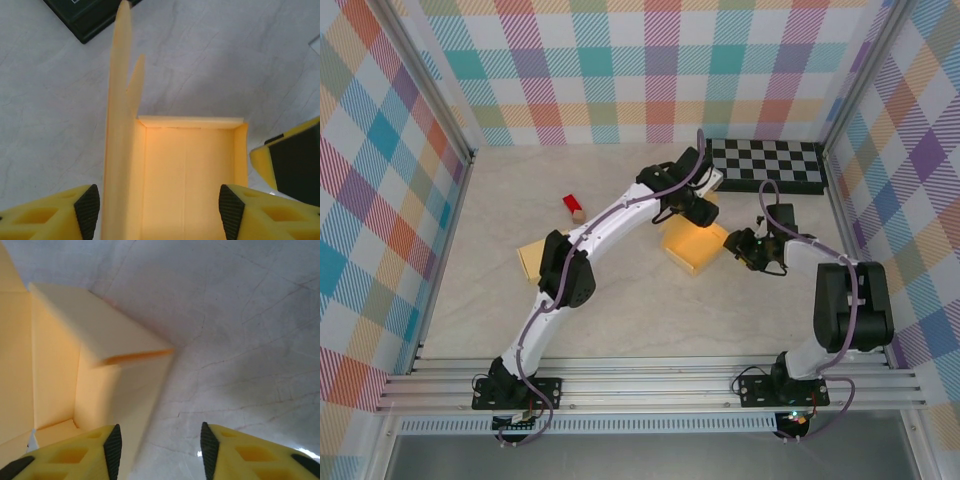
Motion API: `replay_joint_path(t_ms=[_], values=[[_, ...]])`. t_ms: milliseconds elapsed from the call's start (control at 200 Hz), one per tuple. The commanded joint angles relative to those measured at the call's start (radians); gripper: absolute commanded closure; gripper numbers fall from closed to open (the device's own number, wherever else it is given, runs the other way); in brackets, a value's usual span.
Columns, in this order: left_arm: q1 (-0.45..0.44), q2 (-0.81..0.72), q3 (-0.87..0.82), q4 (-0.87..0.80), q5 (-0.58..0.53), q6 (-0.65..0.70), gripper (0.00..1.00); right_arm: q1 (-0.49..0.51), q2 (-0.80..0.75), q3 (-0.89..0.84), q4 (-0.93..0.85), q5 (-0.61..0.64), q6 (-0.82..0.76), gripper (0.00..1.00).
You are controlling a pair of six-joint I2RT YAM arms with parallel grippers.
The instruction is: Fold the paper box
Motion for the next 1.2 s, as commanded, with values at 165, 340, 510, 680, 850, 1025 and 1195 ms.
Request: replay_joint_path(t_ms=[165,340,510,680,850,1025,1195], values=[[-0.003,0.026,0.033,-0.083,0.047,0.061,0.78,-0.004,0.064,0.111,0.059,-0.046,-0.095,0.62],[-0.005,0.024,0.031,-0.084,0.069,0.057,0.89,-0.005,0.089,0.15,0.043,-0.08,-0.122,0.62],[-0.007,0.012,0.024,-0.075,0.086,0.047,0.92,-0.004,0.101,0.15,0.054,-0.086,-0.118,0.62],[-0.029,-0.002,0.015,-0.075,0.154,0.073,1.0,-0.004,0.109,0.145,0.086,-0.137,-0.111,0.66],[-0.071,-0.017,-0.008,-0.081,0.241,0.12,1.0,-0.003,0.115,0.143,0.096,-0.142,-0.12,0.67],[-0.094,-0.011,-0.012,-0.109,0.204,0.155,1.0,-0.003,0.122,0.136,0.074,-0.124,-0.124,0.66],[-0.094,-0.01,-0.015,-0.186,-0.011,0.228,1.0,-0.003,0.034,0.107,-0.053,-0.024,-0.211,0.59]])
